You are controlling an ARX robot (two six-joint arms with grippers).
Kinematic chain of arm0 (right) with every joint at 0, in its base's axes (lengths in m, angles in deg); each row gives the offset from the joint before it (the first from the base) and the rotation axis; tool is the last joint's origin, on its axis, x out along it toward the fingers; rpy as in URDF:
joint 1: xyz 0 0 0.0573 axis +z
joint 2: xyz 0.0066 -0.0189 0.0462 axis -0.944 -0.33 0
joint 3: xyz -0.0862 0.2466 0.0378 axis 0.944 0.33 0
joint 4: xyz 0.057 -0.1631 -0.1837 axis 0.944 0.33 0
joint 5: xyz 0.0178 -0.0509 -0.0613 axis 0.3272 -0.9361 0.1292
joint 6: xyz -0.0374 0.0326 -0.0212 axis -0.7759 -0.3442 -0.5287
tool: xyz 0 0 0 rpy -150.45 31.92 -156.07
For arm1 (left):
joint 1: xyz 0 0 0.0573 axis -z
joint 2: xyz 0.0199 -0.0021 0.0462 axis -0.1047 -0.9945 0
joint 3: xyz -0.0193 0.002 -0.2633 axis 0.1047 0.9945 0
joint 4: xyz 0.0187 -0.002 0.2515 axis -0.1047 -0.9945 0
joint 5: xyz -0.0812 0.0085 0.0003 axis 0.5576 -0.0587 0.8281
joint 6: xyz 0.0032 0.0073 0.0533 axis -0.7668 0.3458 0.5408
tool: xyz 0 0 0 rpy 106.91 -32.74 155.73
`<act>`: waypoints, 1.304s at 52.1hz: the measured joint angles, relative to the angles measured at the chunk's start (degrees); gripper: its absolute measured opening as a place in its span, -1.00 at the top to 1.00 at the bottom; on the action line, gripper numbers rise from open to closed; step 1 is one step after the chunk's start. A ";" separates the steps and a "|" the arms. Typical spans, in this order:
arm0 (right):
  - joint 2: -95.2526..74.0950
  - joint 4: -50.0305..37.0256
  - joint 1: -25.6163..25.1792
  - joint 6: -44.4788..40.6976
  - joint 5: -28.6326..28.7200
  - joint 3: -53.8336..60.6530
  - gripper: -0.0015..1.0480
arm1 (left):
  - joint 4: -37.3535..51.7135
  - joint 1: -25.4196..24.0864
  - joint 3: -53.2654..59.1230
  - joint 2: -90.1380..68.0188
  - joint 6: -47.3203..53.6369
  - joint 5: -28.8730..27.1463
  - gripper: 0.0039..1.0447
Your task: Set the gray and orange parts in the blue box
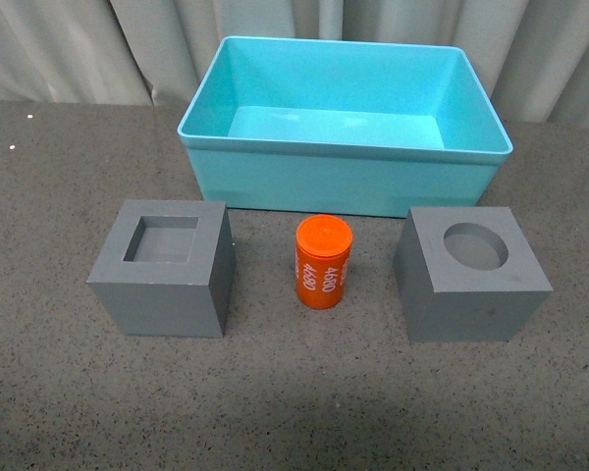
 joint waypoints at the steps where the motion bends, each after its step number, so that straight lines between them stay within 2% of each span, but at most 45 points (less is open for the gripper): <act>1: 0.00 0.00 0.00 0.00 0.00 0.00 -0.81 | 0.00 0.00 0.00 0.00 0.00 0.00 -0.88; 41: -0.02 0.00 0.00 0.00 0.00 0.00 -0.81 | 0.00 0.00 0.00 0.00 0.00 0.00 -0.88; 42: -0.07 -0.09 0.15 -0.59 -0.72 0.00 -0.81 | 0.00 0.00 0.00 0.00 0.00 0.00 -0.88; 44: -1.86 -2.45 2.73 -5.27 -8.68 0.00 -0.81 | 0.00 0.00 0.00 0.00 0.00 0.02 -0.88; 45: -4.26 -4.74 4.52 -8.13 -13.57 -0.02 -0.81 | 0.00 0.00 0.00 0.00 0.00 -0.02 -0.88; 47: -10.05 -8.83 6.21 -13.25 -16.87 -0.09 -0.81 | 0.00 0.00 0.00 0.00 0.00 -0.02 -0.88; 50: -21.03 -15.65 6.69 -16.13 -15.78 -0.96 -0.81 | 0.00 0.00 0.00 0.00 0.00 0.00 -0.88; 55: -44.44 -24.76 7.30 -14.34 -12.35 -7.28 -0.81 | 0.00 0.00 0.00 0.02 0.00 0.02 -0.88; 61: -64.50 -25.18 8.81 -9.77 -8.24 -15.17 -0.81 | 0.00 0.00 0.00 0.02 0.00 0.00 -0.88; 68: -76.54 -22.49 9.81 -5.46 -6.60 -21.62 -0.81 | 0.00 0.00 0.00 0.00 0.00 0.02 -0.88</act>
